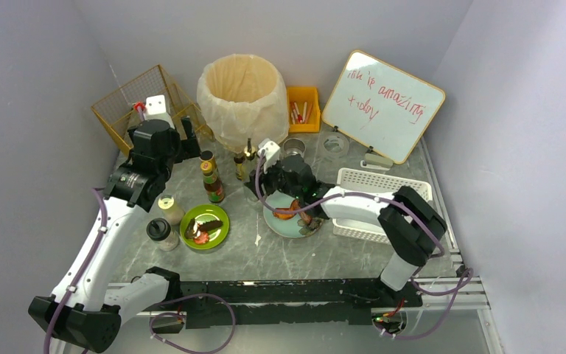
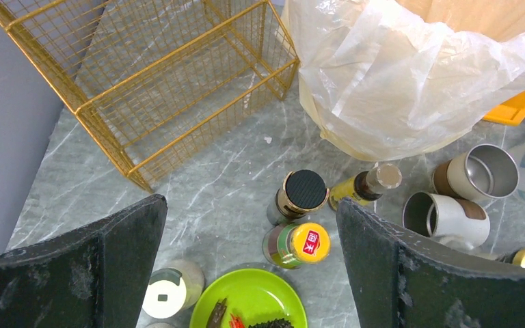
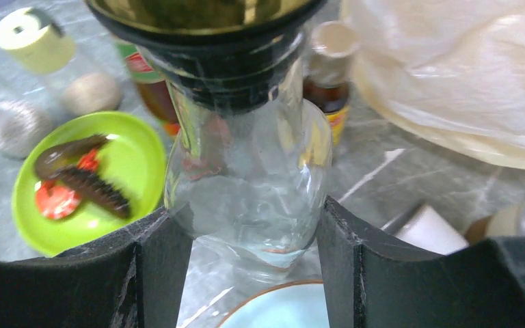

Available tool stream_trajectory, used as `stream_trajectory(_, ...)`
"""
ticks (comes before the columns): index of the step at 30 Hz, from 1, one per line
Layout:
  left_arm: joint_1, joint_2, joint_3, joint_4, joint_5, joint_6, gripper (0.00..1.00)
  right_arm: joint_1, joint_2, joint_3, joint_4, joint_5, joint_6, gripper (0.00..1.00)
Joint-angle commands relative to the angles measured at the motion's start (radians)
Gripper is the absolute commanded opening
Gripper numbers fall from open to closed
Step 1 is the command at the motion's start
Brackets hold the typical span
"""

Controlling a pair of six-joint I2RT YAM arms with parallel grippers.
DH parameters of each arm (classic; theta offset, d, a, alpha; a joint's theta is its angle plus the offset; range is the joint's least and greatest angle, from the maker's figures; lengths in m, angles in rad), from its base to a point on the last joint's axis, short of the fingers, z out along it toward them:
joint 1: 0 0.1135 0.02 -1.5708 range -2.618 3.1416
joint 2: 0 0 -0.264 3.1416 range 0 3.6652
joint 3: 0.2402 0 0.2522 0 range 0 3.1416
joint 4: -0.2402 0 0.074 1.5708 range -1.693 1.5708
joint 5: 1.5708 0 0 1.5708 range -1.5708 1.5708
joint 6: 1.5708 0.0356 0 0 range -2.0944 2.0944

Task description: Clear the kitchen counter

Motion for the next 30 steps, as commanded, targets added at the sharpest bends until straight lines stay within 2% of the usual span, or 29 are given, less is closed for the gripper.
stream_trajectory(1, -0.002, -0.003, 0.040, -0.020, 0.025, 0.012, 1.00, 0.064, -0.078, -0.013, 0.034, -0.069, -0.017, 0.36)
stream_trajectory(8, -0.002, -0.027, 0.017, -0.035, 0.030, -0.002, 1.00, 0.136, -0.085, -0.048, 0.038, -0.076, -0.022, 0.41)
stream_trajectory(14, -0.002, -0.075, -0.021, 0.006, 0.075, 0.015, 1.00, 0.154, -0.094, -0.075, 0.056, -0.044, 0.006, 0.68)
stream_trajectory(21, -0.002, -0.110, -0.049, 0.013, 0.175, 0.057, 1.00, 0.155, -0.138, -0.069, 0.031, -0.040, 0.028, 0.89)
stream_trajectory(30, -0.002, -0.145, -0.017, -0.035, 0.227, 0.061, 1.00, 0.155, -0.253, -0.091, -0.052, -0.085, 0.039, 0.93)
